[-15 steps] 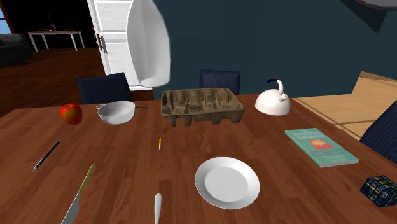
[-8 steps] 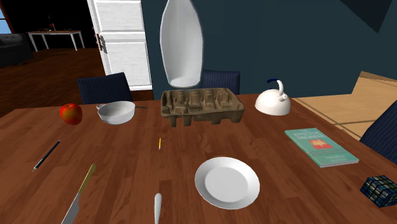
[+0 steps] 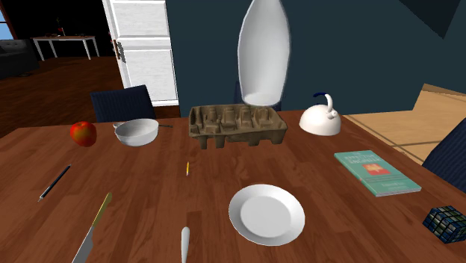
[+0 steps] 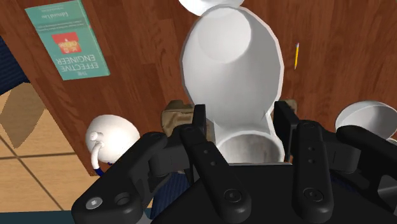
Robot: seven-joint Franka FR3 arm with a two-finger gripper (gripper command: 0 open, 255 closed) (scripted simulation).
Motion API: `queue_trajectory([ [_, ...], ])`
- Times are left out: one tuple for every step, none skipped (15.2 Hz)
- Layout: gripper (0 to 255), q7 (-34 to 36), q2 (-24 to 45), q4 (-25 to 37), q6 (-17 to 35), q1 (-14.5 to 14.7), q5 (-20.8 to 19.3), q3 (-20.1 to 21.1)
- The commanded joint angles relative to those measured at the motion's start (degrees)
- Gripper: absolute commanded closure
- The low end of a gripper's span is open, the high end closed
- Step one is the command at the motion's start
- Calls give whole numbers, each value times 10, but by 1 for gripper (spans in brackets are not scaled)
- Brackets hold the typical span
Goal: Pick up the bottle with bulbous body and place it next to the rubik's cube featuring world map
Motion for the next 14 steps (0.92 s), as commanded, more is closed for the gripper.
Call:
queue_trajectory([
  [255, -31, -30, -30, 3, -6, 10, -24],
  [255, -46, -43, -43, 3, -9, 13, -36],
  [255, -61, -55, -55, 3, -12, 15, -48],
  [255, -76, -67, -67, 4, -15, 16, -60],
  [255, -91, -78, -78, 3, -17, 17, -72],
  [255, -105, -88, -88, 3, -20, 17, -83],
  [255, -119, -97, -97, 3, -22, 17, -95],
  [255, -134, -106, -105, 2, -25, 17, -107],
  [255, -148, -115, -113, 2, -28, 15, -118],
  [255, -162, -122, -120, 1, -30, 14, -130],
  [255, -176, -129, -127, 0, -33, 12, -142],
  [255, -190, -136, -132, -1, -36, 10, -153],
  [255, -204, -142, -137, -2, -39, 7, -165],
  [255, -218, -147, -142, -3, -42, 5, -176],
])
